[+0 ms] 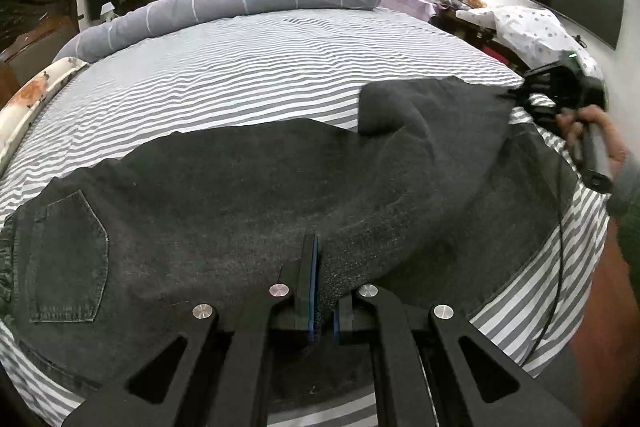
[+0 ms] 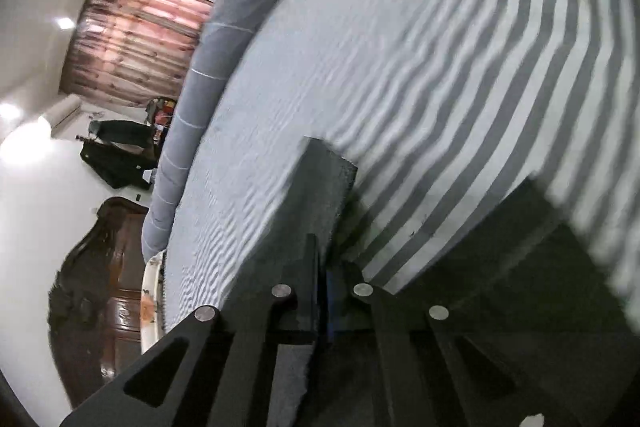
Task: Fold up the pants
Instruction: 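Lay the leg flat with the right gripper while the left gripper smooths the jeans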
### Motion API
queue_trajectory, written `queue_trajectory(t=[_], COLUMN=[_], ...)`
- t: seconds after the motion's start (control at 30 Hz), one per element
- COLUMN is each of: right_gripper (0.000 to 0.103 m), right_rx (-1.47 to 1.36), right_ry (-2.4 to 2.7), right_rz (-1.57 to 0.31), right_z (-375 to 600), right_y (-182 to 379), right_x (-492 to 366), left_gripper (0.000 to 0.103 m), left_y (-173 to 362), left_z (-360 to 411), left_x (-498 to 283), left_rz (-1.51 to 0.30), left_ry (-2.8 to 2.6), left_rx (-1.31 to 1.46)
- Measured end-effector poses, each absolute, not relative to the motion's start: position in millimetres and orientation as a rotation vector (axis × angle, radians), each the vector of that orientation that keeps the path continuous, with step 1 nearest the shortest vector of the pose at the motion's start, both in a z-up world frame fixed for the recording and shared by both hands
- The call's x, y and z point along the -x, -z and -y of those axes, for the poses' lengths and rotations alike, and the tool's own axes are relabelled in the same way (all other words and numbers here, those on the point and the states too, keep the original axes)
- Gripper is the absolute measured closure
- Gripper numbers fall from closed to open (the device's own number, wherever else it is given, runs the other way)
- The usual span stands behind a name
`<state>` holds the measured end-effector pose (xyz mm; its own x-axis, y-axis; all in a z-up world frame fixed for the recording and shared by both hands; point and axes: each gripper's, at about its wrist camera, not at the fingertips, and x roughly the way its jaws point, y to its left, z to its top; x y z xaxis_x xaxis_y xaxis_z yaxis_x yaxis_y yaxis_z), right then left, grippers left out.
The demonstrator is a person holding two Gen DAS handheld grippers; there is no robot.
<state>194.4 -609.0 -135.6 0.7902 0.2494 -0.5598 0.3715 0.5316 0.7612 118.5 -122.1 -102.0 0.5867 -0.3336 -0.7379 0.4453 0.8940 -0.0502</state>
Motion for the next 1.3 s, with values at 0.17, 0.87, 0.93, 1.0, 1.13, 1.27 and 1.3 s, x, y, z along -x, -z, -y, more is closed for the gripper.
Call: queue_trajectory(t=[0.17,0.87,0.93,1.0,1.13,1.27,1.3], right_gripper=[0.099,0.099,0.098,0.097,0.099,0.101,0.101], right_rx=[-0.953,-0.842,-0.828,-0.825,-0.801,-0.847,-0.845], right_ry=[0.121,0.376,0.392,0.383,0.409,0.432,0.437], right_rz=[-0.63,-0.77,-0.781,-0.787,-0.792,-0.786,-0.788], right_z=[622.5,632.4,635.2,635.7,640.8,644.3,644.4], right_y=[92.1,156.1,157.8,157.5,153.2,153.0,153.7], right_x=[-136.3,-47.3,-44.7,-42.7,-35.1,-37.8,-36.9], left_gripper=[0.098,0.091,0.087,0.075,0.071,0.07,0.07], left_y=[96.4,139.8,135.9,131.4,124.0,122.7,121.6], left_z=[125.1,144.1,142.8,140.8,132.0,121.2,115.9], left_x=[-115.4,-94.6,-92.6,-92.0,-90.6,-87.7,-87.2], left_rz=[-0.815,-0.869,-0.882,-0.892,-0.914,-0.954,-0.959], left_ry=[0.486,0.586,0.609,0.639,0.678,0.736,0.748], left_rx=[-0.2,-0.455,-0.438,-0.405,-0.326,-0.282,-0.267])
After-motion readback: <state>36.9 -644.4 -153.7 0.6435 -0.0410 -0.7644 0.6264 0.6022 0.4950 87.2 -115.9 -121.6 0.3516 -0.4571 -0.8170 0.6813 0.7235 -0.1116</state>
